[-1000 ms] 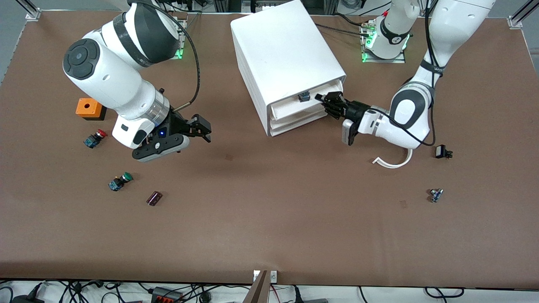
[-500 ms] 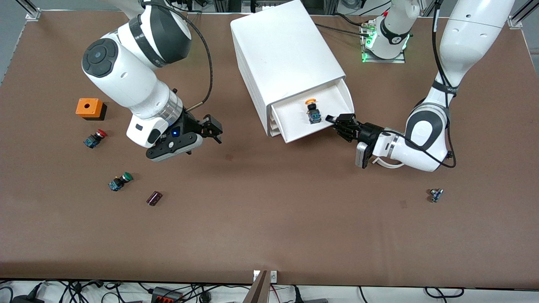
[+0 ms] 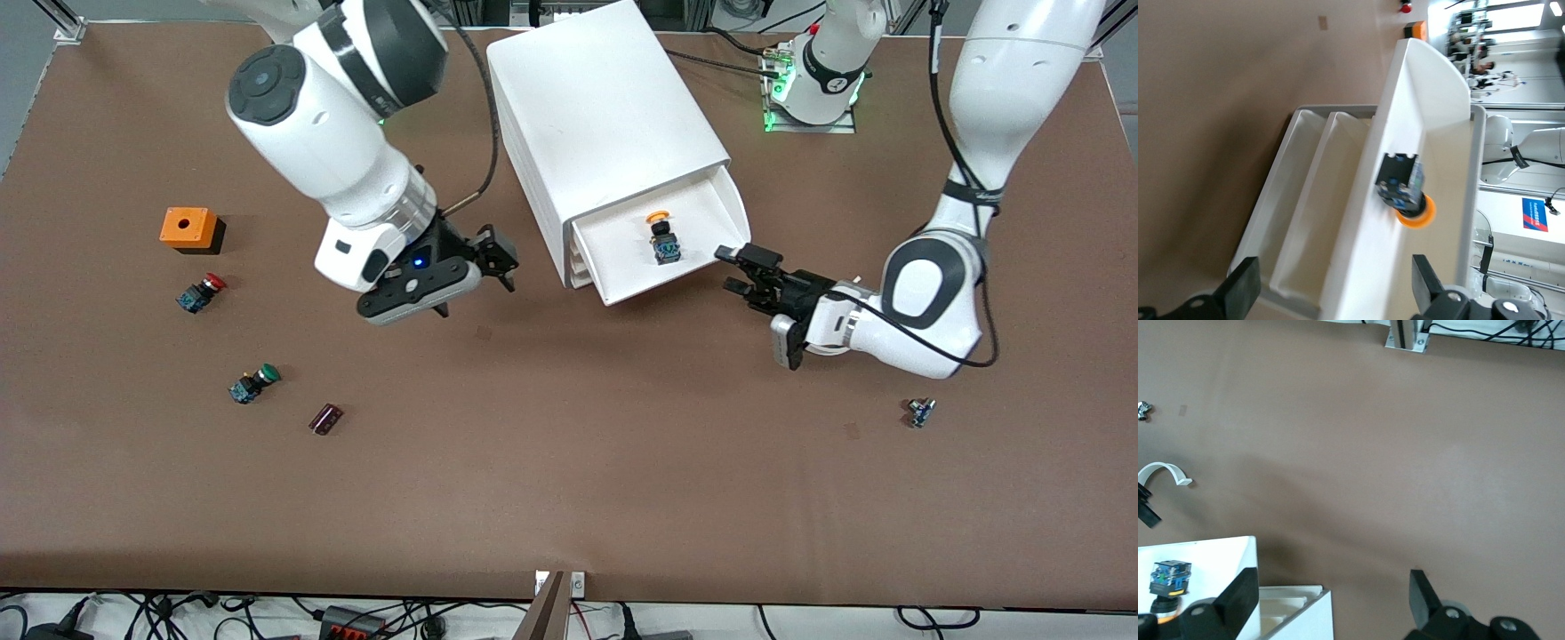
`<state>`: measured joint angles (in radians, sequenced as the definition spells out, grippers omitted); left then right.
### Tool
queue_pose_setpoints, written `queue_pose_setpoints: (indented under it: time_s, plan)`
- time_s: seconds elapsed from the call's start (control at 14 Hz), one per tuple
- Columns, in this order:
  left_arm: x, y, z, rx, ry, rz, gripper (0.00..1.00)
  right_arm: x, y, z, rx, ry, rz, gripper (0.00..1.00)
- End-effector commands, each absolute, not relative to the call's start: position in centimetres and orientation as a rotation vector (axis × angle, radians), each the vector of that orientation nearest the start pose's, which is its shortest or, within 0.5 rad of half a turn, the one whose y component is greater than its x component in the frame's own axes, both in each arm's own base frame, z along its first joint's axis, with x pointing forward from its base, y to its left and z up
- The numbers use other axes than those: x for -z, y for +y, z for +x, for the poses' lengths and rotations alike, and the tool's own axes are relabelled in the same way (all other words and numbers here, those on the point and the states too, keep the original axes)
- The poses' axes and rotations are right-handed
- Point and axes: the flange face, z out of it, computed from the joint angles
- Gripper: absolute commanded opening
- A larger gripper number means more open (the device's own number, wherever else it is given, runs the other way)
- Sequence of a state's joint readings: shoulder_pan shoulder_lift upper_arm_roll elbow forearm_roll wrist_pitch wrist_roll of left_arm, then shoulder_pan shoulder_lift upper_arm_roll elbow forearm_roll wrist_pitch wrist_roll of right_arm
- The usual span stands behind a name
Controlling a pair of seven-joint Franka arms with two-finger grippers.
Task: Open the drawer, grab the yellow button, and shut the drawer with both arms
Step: 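Draw back the left gripper while the right gripper reaches the drawer, then lower the right gripper into the drawer and grasp the blue button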
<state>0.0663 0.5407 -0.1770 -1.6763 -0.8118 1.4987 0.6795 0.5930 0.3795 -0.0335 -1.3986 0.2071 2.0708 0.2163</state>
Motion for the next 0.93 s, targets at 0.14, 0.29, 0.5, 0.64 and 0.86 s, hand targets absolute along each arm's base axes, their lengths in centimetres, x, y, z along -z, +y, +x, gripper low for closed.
queue_pose_setpoints:
  time_s: [0.14, 0.29, 0.5, 0.64, 0.86]
  plan:
    - [-38.5, -11.4, 61.3, 0.652, -0.435, 2.278, 1.00, -52.5, 44.5, 57.1, 0.337, -0.374, -2.838, 1.00]
    - [-41.3, -11.1, 60.9, 0.691, -0.332, 2.439, 1.00, -52.5, 47.2, 56.0, 0.368, -0.366, -2.848, 1.00]
    - [-46.2, -13.8, 59.9, 0.734, -0.185, 2.734, 1.00, -50.7, 53.1, 53.2, 0.446, -0.337, -2.893, 1.00]
    - [-49.6, -15.2, 59.7, 0.703, -0.203, 2.910, 1.00, -48.6, 56.6, 51.4, 0.469, -0.315, -2.918, 1.00]
    - [-53.9, -13.8, 60.6, 0.601, -0.199, 2.991, 1.00, -45.4, 60.6, 49.4, 0.459, -0.250, -2.916, 1.00]
